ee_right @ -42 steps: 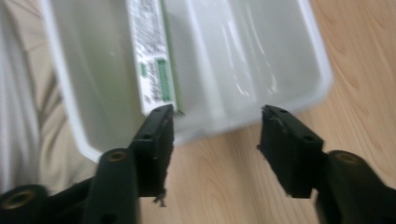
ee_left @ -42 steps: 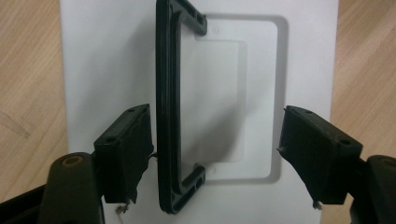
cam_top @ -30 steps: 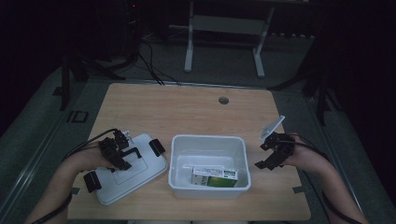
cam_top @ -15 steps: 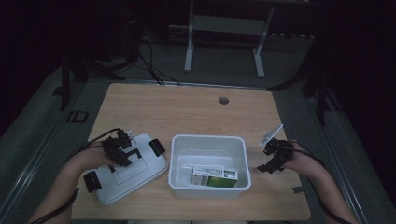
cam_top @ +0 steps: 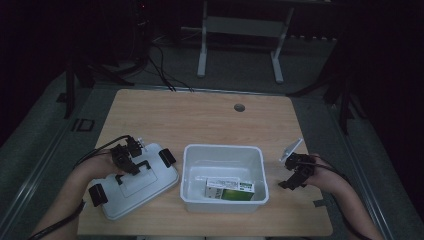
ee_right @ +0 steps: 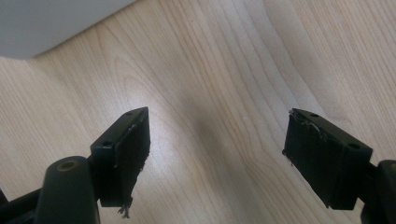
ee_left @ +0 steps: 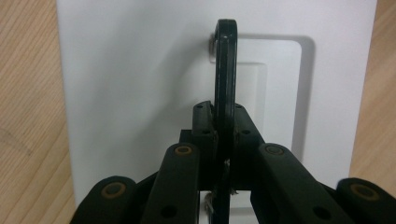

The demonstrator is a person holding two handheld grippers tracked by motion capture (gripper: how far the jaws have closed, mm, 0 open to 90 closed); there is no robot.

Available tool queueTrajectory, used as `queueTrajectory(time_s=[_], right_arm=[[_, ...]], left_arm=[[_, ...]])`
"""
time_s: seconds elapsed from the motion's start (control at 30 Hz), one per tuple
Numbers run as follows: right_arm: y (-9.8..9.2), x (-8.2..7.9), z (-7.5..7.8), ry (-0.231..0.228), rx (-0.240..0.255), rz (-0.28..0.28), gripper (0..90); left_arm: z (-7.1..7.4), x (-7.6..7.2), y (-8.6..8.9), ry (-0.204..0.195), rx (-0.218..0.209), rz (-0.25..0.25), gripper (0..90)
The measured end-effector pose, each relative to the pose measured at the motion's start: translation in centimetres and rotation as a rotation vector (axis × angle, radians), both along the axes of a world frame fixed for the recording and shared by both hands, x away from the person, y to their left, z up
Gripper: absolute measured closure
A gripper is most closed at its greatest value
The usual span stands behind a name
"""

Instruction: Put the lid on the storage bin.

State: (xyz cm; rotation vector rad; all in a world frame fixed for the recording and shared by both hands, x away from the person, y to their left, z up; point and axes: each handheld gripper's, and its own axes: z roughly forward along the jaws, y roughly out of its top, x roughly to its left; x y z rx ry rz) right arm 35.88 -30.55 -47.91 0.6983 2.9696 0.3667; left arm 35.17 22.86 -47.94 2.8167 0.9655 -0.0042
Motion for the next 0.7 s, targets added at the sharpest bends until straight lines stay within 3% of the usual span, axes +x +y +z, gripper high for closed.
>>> queueTrajectory(time_s=[0.17, 0.33, 0.63, 0.7], right_arm=[[-0.2, 0.0, -0.1, -0.006, -0.002, -0.001, 22.2], [-0.2, 0.0, 0.0, -0.016, 0.005, -0.005, 22.1], [0.0, -0.2, -0.1, -0.019, -0.003, -0.009, 21.7], [0.0, -0.2, -0.2, -0.021, -0.004, -0.004, 21.7]], left_arm=[[1.6, -0.4, 0.9, -0.001, -0.016, 0.010, 83.7], [3.6, -0.9, 1.5, -0.005, -0.002, 0.020, 83.7], [6.8, -2.2, 1.5, -0.028, -0.013, -0.001, 83.7], [7.6, -2.4, 1.5, -0.031, -0.032, -0.009, 83.7]])
